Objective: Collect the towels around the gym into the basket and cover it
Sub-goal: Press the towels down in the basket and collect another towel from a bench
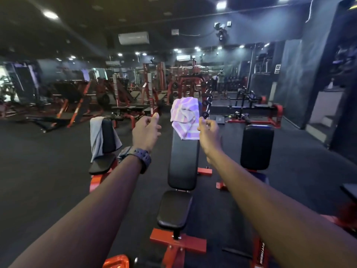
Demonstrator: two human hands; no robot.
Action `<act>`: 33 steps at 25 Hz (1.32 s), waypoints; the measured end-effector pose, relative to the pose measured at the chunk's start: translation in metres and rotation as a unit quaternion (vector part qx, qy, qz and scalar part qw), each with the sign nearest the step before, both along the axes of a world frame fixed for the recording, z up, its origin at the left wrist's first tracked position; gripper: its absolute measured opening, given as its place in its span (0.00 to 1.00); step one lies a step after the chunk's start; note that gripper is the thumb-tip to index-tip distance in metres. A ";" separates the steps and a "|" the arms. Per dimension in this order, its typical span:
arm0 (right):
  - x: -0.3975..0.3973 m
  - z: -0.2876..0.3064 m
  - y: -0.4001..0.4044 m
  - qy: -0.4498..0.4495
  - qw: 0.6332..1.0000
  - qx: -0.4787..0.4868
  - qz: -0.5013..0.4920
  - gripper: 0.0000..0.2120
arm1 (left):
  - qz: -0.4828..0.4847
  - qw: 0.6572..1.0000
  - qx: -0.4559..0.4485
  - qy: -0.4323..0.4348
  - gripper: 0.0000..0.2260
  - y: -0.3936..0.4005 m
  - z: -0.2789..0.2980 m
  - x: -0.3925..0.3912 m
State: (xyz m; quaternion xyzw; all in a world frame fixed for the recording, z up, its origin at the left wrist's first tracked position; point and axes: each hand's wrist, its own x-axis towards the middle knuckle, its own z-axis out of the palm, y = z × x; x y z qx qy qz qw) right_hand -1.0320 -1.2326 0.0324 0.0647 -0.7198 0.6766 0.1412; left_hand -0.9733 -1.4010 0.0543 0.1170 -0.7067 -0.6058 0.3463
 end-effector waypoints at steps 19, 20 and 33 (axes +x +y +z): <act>-0.248 -0.008 -0.144 -0.017 0.991 0.038 -0.126 0.13 | -0.072 0.995 -0.062 -0.043 0.17 -0.145 -0.017 -0.285; -0.262 -0.009 -0.149 -0.014 0.991 0.040 -0.127 0.12 | -0.075 0.994 -0.063 -0.043 0.17 -0.148 -0.018 -0.300; -0.581 -0.045 -0.185 -0.033 0.990 0.067 -0.119 0.16 | -0.061 0.991 -0.088 -0.074 0.14 -0.161 -0.036 -0.586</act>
